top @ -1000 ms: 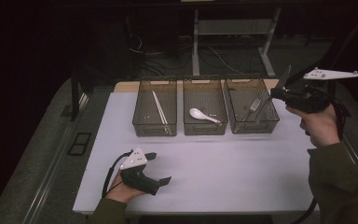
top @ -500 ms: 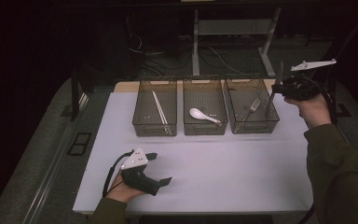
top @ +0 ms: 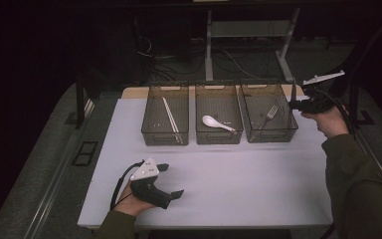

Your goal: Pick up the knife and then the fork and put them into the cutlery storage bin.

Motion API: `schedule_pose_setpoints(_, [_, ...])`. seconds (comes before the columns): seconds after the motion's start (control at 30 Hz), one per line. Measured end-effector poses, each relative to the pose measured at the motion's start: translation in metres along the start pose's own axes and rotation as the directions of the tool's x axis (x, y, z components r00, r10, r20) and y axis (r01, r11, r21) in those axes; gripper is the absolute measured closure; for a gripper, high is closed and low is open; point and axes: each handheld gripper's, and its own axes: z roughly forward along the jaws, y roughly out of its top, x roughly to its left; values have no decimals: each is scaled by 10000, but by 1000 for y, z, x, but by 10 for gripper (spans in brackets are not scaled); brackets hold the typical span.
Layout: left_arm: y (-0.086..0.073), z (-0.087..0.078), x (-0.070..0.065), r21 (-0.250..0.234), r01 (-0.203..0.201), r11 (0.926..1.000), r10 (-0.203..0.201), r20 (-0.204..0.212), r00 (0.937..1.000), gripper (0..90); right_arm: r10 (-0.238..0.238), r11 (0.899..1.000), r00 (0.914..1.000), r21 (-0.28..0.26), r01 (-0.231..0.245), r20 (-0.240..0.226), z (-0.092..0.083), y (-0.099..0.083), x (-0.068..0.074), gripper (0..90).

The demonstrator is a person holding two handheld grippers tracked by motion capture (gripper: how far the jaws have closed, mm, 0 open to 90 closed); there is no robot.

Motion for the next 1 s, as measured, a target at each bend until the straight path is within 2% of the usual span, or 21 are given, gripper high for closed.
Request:
schedule_pose_setpoints(0.13, [0, 0, 0, 23, -45, 10000, 45, 10, 10000, 0, 196, 9996, 9998, -200, -195, 2, 11, 3, -2, 883])
schedule_pose_setpoints(0.27, [0, 1, 0, 53, -38, 10000, 38, 17, 10000, 0, 163, 9991, 9998, -400, -168, -107, 29, 5, 0, 878])
schedule_pose_setpoints(0.53, [0, 0, 1, 49, -31, 10000, 31, 20, 10000, 0, 506, 9986, 9985, -162, -510, -223, 61, 8, 7, 865])
schedule_pose_setpoints(0.67, [1, 0, 0, 25, -31, 10000, 31, 7, 10000, 0, 648, 9977, 9978, 190, -645, -167, 75, 10, 14, 849])
schedule_pose_setpoints(0.7, [1, -1, 0, 32, -32, 10000, 32, 3, 10000, 0, 629, 9974, 9980, 342, -627, -58, 78, 10, 16, 837])
schedule_pose_setpoints(0.77, [1, -1, 0, 16, -37, 10000, 37, 20, 10000, 0, 576, 9962, 9982, 641, -586, 170, 84, 9, 19, 758])
schedule_pose_setpoints(0.83, [0, -1, 0, -42, -6, 10000, 6, 8, 10000, 0, 628, 9958, 9980, 670, -629, 35, 85, 8, 19, 735])
schedule_pose_setpoints(1.0, [1, -1, 1, -51, 10, 10000, -10, -11, 10000, 0, 942, 9955, 9944, 180, -935, -483, 73, 3, 20, 559])
